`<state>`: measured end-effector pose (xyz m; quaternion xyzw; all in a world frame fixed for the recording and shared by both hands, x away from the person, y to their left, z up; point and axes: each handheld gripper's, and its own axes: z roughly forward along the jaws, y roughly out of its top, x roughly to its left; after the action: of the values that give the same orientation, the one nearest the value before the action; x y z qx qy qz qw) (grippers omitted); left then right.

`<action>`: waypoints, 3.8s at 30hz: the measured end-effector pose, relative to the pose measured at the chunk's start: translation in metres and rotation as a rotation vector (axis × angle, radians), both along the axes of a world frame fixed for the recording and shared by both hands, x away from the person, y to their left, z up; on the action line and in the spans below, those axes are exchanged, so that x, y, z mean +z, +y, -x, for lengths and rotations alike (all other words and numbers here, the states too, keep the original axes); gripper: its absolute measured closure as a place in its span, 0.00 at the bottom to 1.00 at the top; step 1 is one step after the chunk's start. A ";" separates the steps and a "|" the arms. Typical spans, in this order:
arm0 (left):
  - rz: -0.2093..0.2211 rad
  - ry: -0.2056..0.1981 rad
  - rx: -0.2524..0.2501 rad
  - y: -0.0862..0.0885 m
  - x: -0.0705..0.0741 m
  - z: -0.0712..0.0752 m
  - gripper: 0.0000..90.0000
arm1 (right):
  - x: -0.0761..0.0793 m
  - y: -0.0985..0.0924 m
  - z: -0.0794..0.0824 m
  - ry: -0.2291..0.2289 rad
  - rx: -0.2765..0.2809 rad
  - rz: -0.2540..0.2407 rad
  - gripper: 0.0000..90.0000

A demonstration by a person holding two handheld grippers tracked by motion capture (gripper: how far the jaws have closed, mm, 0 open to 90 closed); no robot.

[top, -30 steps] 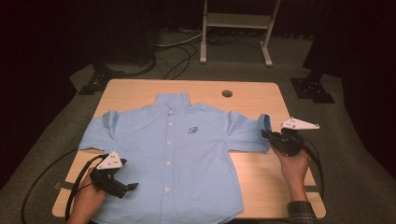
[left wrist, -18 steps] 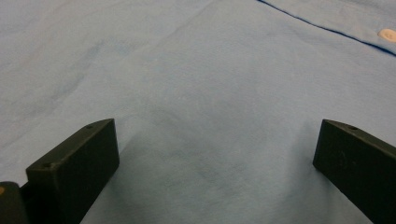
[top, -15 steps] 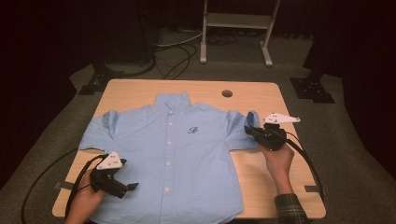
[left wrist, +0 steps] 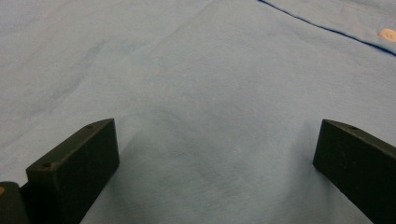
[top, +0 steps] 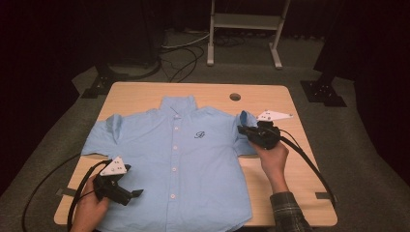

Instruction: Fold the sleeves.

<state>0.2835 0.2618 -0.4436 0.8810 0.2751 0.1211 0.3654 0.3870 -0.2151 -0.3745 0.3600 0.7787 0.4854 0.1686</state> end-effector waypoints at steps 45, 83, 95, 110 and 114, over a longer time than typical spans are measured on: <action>0.000 0.001 -0.001 0.000 0.000 0.000 0.00 | 0.014 0.169 -0.035 0.000 0.273 -0.011 0.98; 0.000 0.002 -0.001 0.000 0.000 0.000 0.00 | -0.005 0.195 -0.030 0.112 0.375 -0.060 0.10; 0.000 0.000 0.000 0.000 0.000 0.000 0.00 | -0.009 0.170 -0.027 0.121 0.332 -0.003 0.00; 0.001 0.001 0.000 0.000 0.000 0.000 0.00 | -0.020 0.130 -0.009 0.116 0.254 0.190 0.00; 0.001 0.001 0.000 0.000 0.000 0.000 0.00 | -0.023 0.112 -0.006 0.125 0.239 0.193 0.00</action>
<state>0.2835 0.2618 -0.4437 0.8810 0.2751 0.1206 0.3656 0.3929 -0.1028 -0.3975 0.2767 0.8679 0.4016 0.0947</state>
